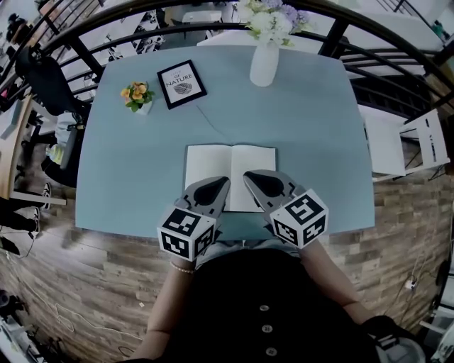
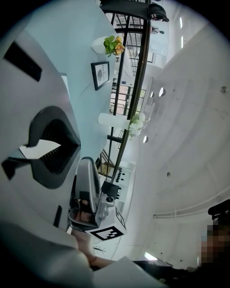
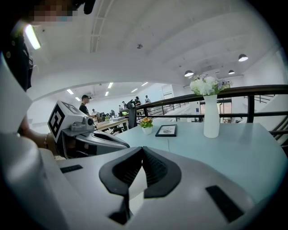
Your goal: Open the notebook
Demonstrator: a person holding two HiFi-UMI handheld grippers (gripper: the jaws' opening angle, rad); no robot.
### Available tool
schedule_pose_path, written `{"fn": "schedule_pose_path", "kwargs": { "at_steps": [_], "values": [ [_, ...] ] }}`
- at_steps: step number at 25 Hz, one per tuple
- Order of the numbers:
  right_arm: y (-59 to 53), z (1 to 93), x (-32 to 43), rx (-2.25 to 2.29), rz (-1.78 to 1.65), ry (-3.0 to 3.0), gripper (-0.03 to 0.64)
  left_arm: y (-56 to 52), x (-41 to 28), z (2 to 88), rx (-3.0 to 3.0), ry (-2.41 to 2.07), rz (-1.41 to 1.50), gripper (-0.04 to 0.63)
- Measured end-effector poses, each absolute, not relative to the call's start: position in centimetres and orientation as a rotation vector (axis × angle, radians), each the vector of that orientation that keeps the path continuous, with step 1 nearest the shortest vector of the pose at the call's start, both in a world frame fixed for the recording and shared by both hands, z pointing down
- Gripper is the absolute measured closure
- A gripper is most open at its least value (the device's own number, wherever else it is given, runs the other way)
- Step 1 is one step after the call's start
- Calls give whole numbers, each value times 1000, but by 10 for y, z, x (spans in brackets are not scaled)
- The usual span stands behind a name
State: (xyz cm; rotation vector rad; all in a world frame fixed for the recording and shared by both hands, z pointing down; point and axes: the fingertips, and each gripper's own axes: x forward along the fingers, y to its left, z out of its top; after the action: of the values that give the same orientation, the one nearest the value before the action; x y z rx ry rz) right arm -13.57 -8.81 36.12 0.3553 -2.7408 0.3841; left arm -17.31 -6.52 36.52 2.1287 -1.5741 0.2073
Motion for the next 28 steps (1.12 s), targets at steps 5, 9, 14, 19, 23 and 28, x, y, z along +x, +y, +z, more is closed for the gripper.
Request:
{"fn": "schedule_pose_path", "kwargs": {
  "at_steps": [5,9,14,19,23,28],
  "values": [
    [-85,367,-132,337,408,-2726,611,-64,-160,375,2133,-1536,244,578],
    [-82,372,-131,328,422,-2713,611,-65,-157,380,2136,-1527,284,578],
    [-82,375,-127,331,423,-2704,611,-65,-155,388,2089,-1511,304,578],
    [-78,382,-127,317,416,-2689,611,-64,-153,400,2068,-1477,348,578],
    [-77,385,-125,319,412,-2681,611,-63,-149,403,2074,-1457,368,578],
    [-76,386,-126,316,404,-2673,611,-62,-148,403,2070,-1448,381,578]
  ]
}}
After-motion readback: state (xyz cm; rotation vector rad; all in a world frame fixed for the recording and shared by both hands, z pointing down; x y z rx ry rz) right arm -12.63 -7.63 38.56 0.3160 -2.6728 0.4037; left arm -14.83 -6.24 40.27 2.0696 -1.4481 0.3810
